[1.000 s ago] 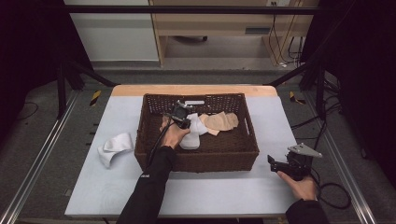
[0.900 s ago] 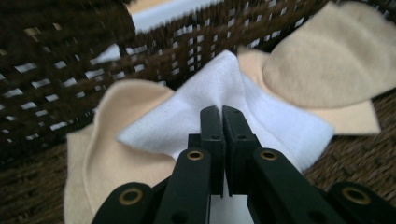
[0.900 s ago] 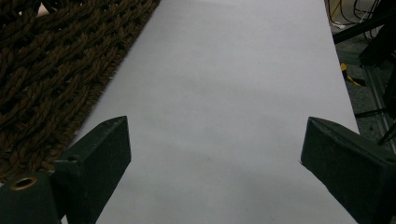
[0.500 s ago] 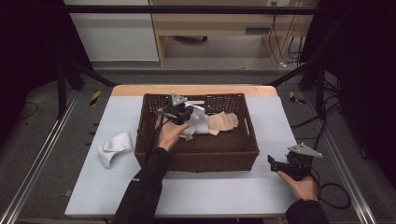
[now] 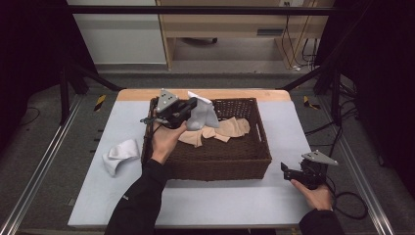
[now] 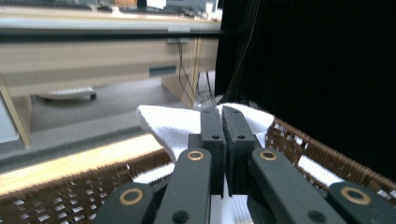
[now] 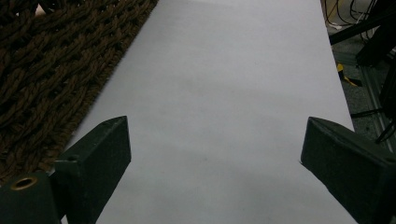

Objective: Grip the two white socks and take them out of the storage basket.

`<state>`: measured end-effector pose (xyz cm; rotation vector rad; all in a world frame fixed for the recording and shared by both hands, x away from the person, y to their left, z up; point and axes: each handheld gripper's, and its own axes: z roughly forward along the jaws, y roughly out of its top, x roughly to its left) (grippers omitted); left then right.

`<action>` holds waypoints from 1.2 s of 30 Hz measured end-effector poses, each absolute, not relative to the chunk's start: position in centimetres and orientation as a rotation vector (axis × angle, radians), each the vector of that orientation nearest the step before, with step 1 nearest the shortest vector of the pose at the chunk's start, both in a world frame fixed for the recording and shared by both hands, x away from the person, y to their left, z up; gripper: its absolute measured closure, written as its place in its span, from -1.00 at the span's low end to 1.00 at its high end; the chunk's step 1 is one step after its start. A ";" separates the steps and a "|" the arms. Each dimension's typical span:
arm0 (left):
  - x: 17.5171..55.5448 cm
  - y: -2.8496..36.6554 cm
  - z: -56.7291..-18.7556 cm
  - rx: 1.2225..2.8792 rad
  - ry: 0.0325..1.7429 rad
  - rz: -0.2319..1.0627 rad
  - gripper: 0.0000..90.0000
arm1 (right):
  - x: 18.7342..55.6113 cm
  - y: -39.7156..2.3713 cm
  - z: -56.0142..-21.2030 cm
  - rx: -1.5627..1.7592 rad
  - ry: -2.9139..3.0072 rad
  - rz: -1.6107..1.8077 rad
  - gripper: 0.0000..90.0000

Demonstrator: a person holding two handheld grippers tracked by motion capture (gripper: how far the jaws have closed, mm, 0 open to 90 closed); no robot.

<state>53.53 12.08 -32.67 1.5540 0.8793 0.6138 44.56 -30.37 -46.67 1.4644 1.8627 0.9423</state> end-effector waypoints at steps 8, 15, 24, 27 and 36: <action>51.3 14.5 -30.3 1.469 0.834 0.625 0.94 | 44.6 -30.4 -46.7 1.465 1.864 0.937 -0.81; 49.2 16.3 -28.5 1.421 0.799 0.635 0.94 | 44.5 -30.4 -46.6 1.466 1.863 0.940 -0.81; 46.9 19.4 -27.3 1.365 0.811 0.661 0.94 | 44.5 -30.4 -46.7 1.468 1.863 0.938 -0.81; 46.0 21.2 -26.9 1.328 0.820 0.672 0.94 | 44.5 -30.3 -46.7 1.469 1.863 0.935 -0.81; 44.3 25.7 -27.0 1.247 0.868 0.691 0.94 | 44.6 -30.4 -46.7 1.468 1.862 0.932 -0.81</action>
